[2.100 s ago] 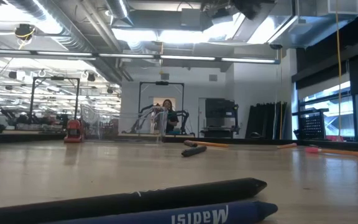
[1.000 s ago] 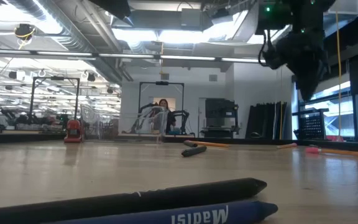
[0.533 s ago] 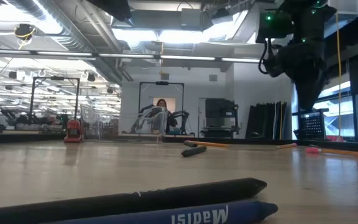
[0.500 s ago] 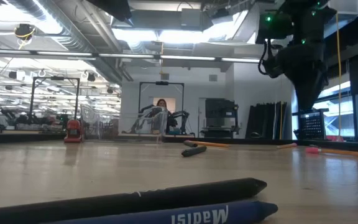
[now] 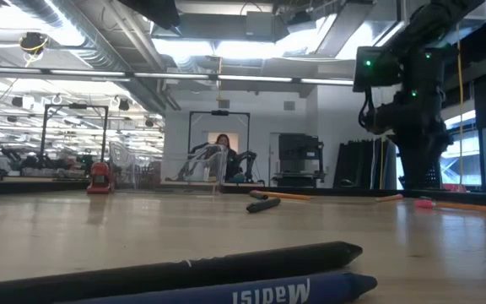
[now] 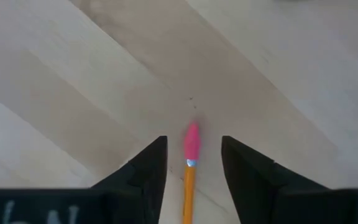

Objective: Sort crayons/erasers/pens/pencils in bins
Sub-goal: Put the yellow pencil into the bottom right transparent bin

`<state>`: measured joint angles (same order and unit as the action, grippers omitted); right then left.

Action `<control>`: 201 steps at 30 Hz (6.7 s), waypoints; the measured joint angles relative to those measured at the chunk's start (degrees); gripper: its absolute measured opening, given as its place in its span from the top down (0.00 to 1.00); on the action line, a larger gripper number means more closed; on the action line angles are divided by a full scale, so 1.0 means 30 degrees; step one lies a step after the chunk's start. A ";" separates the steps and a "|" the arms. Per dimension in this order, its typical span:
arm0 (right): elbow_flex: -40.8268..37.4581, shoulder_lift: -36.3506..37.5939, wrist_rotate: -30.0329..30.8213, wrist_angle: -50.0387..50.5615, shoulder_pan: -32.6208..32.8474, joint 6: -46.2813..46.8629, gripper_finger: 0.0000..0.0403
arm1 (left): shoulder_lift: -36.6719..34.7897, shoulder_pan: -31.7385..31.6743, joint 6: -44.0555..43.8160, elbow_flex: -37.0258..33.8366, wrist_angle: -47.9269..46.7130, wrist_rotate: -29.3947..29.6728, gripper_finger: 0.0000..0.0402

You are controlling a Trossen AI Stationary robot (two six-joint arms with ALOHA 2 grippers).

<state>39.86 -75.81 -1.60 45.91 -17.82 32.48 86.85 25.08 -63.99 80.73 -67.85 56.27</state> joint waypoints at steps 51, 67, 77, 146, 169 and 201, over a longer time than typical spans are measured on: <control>-0.3142 0.0036 -0.0410 -0.3579 -0.0045 0.2102 0.93 | 0.0000 -0.0357 0.0070 0.0000 0.0288 -0.0145 0.77; -0.3156 0.0062 0.0274 -0.3637 -0.0009 0.3090 0.92 | 0.0007 -0.0357 0.0073 0.0000 0.0357 -0.0145 0.77; -0.1925 0.0401 0.0113 -0.3342 0.0006 0.2622 0.92 | 0.0007 -0.0357 0.0066 0.0000 0.0350 -0.0145 0.77; 1.0697 0.0452 -0.2001 0.4592 1.5480 0.2082 0.90 | 0.0007 -0.0914 0.9512 -0.0007 0.2831 -0.1266 0.77; 0.2846 0.0430 -0.2186 -0.6245 1.8599 0.2134 0.90 | -0.0038 -0.2768 1.6074 -0.0007 0.5795 -0.5326 0.77; 0.1259 0.0393 -0.1147 -0.6245 1.8642 0.2081 0.82 | -0.0350 -0.4939 2.0538 -0.0015 0.9107 -1.2395 0.77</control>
<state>43.64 -74.63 -5.04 27.18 38.11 38.72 85.80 10.26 -2.37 80.68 -40.53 19.08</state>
